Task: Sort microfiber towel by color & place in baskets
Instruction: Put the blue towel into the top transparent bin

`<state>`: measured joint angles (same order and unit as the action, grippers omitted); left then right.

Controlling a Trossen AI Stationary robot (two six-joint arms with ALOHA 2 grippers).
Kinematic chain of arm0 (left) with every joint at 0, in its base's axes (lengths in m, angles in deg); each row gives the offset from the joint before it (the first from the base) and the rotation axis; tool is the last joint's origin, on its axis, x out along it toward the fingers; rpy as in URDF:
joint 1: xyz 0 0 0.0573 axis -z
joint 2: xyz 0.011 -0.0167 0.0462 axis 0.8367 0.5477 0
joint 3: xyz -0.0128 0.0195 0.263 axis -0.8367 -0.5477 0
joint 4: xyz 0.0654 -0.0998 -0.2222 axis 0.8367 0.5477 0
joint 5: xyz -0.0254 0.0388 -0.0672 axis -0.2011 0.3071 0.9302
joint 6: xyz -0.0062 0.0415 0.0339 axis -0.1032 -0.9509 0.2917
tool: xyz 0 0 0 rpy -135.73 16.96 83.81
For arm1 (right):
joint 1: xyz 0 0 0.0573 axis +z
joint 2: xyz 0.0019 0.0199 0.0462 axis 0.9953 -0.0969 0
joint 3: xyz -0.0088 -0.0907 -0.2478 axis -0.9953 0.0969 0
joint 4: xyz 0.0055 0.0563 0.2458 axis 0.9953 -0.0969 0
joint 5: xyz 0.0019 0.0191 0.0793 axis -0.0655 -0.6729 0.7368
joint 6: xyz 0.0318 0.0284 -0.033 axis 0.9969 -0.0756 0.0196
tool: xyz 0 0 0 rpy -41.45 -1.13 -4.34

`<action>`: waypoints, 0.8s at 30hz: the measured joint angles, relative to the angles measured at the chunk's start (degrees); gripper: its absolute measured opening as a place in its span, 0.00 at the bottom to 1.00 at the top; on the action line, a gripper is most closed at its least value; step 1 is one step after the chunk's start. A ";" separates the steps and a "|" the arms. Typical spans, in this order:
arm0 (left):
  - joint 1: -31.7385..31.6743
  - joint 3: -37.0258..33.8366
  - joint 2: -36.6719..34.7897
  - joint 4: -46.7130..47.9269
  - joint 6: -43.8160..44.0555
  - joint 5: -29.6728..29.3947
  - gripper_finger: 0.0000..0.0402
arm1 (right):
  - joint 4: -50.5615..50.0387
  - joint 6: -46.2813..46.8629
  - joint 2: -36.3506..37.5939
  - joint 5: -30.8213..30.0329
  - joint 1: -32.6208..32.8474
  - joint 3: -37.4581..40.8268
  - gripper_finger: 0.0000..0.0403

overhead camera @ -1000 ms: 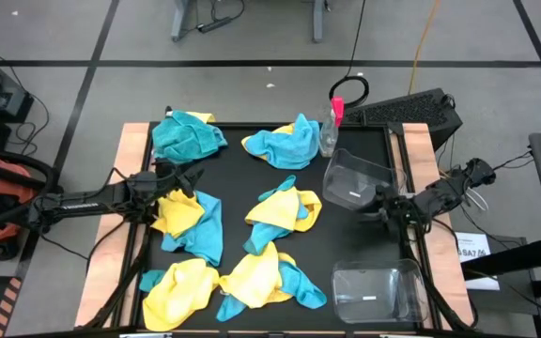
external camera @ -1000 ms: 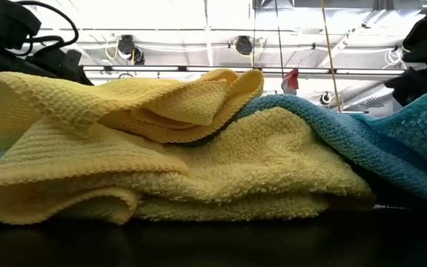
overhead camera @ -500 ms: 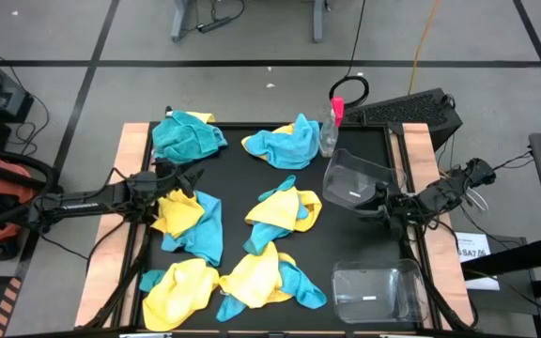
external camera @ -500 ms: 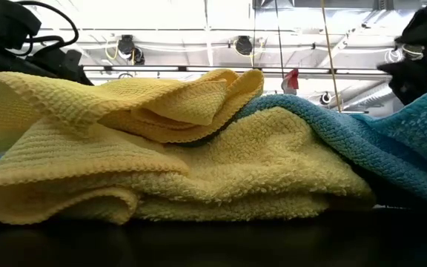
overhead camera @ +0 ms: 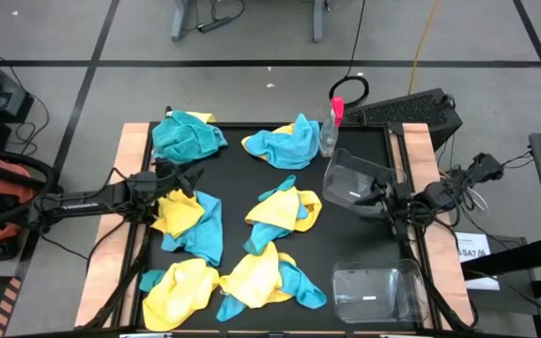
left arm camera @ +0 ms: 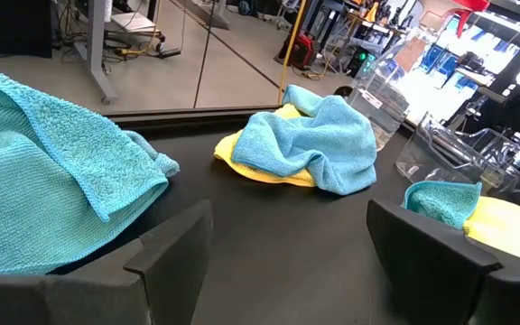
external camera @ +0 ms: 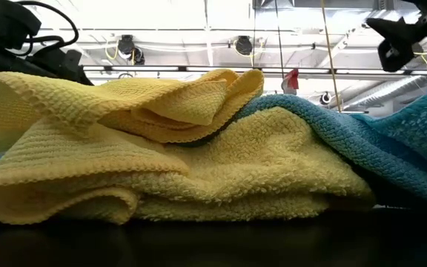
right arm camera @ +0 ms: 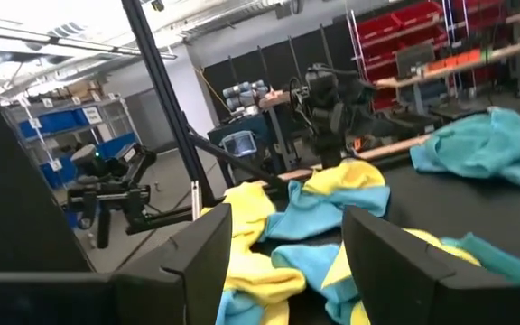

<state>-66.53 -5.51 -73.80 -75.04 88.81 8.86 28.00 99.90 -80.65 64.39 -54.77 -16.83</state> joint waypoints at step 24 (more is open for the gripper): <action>-0.02 0.00 0.00 0.00 0.00 -0.01 0.74 | 10.34 -27.66 -44.86 -5.88 -8.50 -23.43 0.50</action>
<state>-66.55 -5.51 -73.80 -75.04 88.81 8.85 38.34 72.24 -125.51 58.51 -63.27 -40.26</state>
